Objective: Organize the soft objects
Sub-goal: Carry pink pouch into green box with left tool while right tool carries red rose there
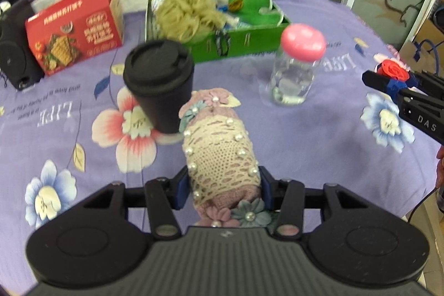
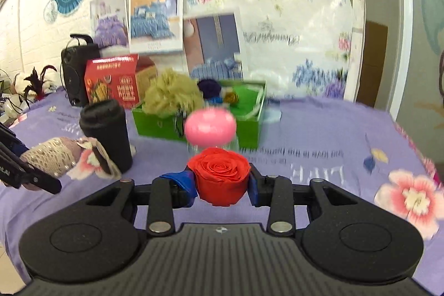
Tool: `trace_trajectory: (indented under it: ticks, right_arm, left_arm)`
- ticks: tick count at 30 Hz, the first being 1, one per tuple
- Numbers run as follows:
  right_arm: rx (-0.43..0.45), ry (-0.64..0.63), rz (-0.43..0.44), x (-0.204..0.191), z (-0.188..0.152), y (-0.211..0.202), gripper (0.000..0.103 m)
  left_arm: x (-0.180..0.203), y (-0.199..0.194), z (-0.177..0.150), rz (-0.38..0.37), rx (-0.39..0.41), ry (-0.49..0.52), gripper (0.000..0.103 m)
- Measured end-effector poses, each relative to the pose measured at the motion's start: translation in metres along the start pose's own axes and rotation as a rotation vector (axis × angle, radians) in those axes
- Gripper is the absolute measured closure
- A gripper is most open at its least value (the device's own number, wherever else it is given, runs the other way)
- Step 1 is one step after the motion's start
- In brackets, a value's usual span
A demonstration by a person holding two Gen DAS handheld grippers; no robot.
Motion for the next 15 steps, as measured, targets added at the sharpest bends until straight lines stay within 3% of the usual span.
trace_trajectory:
  ticks: [5,11,15]
  right_arm:
    - [0.056,-0.018,-0.001,0.009,0.037,0.007,0.083]
    - [0.093,-0.042,0.019,0.019,0.098,0.051,0.083]
    - [0.062,-0.037,0.072,0.019,0.132,0.102,0.083]
  left_arm:
    - [0.003,-0.017,0.042,-0.042,0.072,0.023,0.055]
    - [-0.009,-0.030,0.136,-0.045,0.189,0.075,0.055]
    - [-0.026,-0.008,0.200,-0.027,0.205,0.088,0.054]
Point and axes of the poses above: each gripper's, at about its wrist camera, not at the fingertips, and y roughly the way its jaws point, x to its right, z to its top, the point moved 3 cm from there along y, roughly the way its jaws point, and after that the axes turned 12 degrees about -z, right-handed, at the moved point
